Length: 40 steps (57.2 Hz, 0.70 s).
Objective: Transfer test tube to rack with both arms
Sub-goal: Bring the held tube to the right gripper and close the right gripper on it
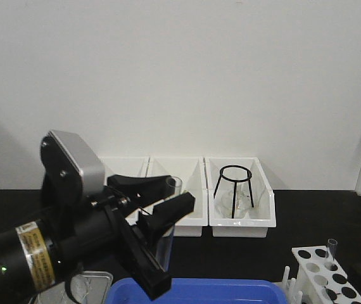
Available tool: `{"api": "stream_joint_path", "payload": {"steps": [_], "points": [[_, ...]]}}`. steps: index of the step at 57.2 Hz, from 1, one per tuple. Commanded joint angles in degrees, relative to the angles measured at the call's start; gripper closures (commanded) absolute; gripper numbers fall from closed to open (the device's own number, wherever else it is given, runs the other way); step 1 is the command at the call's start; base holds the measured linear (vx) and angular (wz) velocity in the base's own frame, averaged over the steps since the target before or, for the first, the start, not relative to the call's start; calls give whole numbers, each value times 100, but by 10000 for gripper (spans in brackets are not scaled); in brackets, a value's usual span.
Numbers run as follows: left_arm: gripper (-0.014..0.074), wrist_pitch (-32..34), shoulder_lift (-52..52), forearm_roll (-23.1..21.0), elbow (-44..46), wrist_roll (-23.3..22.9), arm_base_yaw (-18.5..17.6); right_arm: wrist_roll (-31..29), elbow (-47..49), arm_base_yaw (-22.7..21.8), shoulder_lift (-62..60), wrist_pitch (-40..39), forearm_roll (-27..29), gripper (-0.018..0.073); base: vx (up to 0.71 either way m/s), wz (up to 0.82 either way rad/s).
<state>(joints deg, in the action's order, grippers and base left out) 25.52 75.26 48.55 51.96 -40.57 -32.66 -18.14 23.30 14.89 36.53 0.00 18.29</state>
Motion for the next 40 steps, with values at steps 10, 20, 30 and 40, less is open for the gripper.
{"api": "stream_joint_path", "payload": {"steps": [10, 20, 30, 40], "points": [[601, 889, 270, -121, 290, -170, -192, -21, 186, 20, 11, -401, -52, 88, 0, 0], [601, 1181, 425, -348, 337, -170, -210, 23, 186, 574, 130, -550, -37, 88, 0, 0], [601, 1646, 595, -356, 337, -424, -262, 328, 186, 1550, 580, -1161, -48, 89, 0, 0], [601, 1774, 755, -338, 337, -429, -383, 328, 186, 2425, 1086, -1986, -100, 89, 0, 0]]}}
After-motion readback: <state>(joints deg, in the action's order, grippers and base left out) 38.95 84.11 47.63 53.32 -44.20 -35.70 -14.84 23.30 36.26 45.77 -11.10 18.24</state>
